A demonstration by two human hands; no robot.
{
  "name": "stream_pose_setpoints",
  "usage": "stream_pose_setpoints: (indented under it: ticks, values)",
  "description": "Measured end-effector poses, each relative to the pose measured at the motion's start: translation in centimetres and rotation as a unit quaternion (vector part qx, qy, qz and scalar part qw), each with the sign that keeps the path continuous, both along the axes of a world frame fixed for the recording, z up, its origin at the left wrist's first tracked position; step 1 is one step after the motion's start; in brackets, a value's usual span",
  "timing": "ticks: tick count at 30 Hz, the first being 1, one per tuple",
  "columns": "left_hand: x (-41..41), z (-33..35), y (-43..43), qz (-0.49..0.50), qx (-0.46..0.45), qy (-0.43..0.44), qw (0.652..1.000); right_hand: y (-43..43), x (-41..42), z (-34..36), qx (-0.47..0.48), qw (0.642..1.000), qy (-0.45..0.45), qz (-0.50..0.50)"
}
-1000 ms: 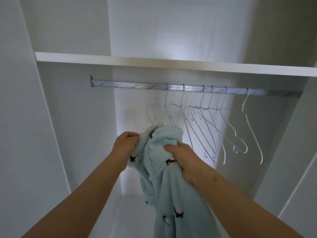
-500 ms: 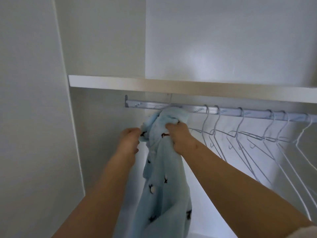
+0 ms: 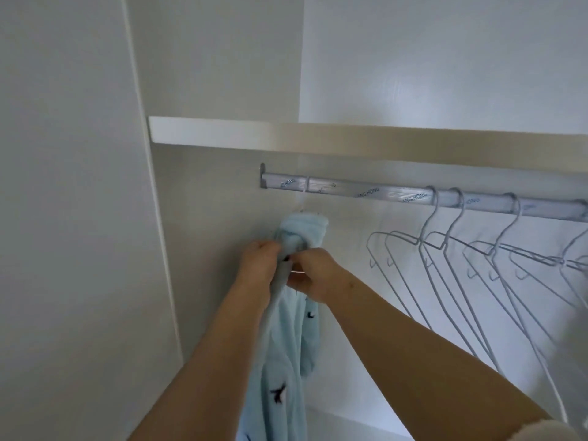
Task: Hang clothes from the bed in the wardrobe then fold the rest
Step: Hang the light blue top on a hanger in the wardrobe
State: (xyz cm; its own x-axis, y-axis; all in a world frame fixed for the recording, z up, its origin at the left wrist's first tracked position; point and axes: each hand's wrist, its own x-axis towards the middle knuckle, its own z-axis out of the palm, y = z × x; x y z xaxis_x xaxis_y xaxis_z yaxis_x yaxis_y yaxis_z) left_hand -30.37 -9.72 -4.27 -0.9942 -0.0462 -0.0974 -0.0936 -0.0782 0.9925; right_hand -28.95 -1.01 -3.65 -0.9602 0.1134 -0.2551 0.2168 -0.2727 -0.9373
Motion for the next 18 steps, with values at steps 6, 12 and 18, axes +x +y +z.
stream_pose_setpoints:
  ticks: [6,12,18]
  values:
    - [4.7,0.1,0.1,0.009,-0.057,0.059,0.997,2.5,4.8,-1.0,0.02,0.999,-0.021,-0.017]
    - [13.6,0.0,1.6,0.016,-0.029,0.1,0.994,5.2,12.6,-2.9,0.022,0.999,-0.032,-0.027]
    - [21.6,-5.4,6.0,-0.08,-0.056,-0.004,0.995,8.7,22.4,-7.7,0.029,0.994,-0.08,-0.075]
